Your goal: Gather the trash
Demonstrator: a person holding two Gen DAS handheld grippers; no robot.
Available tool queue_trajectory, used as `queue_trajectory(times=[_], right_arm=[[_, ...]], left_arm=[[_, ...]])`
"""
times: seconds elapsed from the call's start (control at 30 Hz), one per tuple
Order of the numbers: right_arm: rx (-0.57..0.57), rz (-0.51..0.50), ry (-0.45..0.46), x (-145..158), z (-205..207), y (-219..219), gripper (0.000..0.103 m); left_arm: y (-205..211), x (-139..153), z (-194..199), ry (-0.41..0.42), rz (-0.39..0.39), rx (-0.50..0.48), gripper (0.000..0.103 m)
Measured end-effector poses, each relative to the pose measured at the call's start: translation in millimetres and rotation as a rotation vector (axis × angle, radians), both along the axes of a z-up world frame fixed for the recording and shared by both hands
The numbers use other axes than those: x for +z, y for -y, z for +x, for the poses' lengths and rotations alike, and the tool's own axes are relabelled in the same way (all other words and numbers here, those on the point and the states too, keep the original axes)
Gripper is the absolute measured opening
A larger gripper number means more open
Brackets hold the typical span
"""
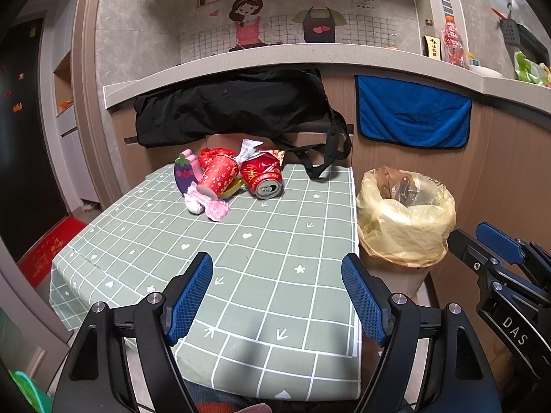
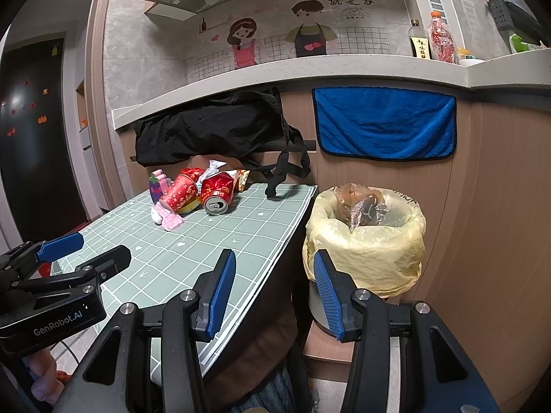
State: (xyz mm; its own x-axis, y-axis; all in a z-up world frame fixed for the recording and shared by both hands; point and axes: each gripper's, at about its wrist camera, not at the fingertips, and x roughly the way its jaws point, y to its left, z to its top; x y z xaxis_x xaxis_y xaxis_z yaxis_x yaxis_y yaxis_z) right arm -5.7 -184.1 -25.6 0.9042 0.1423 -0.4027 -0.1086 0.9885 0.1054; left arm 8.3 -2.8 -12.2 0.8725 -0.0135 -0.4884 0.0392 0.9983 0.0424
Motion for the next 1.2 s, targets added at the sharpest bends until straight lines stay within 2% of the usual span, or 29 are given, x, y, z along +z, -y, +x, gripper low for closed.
queue_trajectory(times=[1.2], right_arm=[[-0.003, 0.003, -0.001, 0.9, 0.6, 2.3, 0.045]], left_arm=[[1.0, 0.1, 1.0, -0.002, -0.006, -0.001, 0.077]])
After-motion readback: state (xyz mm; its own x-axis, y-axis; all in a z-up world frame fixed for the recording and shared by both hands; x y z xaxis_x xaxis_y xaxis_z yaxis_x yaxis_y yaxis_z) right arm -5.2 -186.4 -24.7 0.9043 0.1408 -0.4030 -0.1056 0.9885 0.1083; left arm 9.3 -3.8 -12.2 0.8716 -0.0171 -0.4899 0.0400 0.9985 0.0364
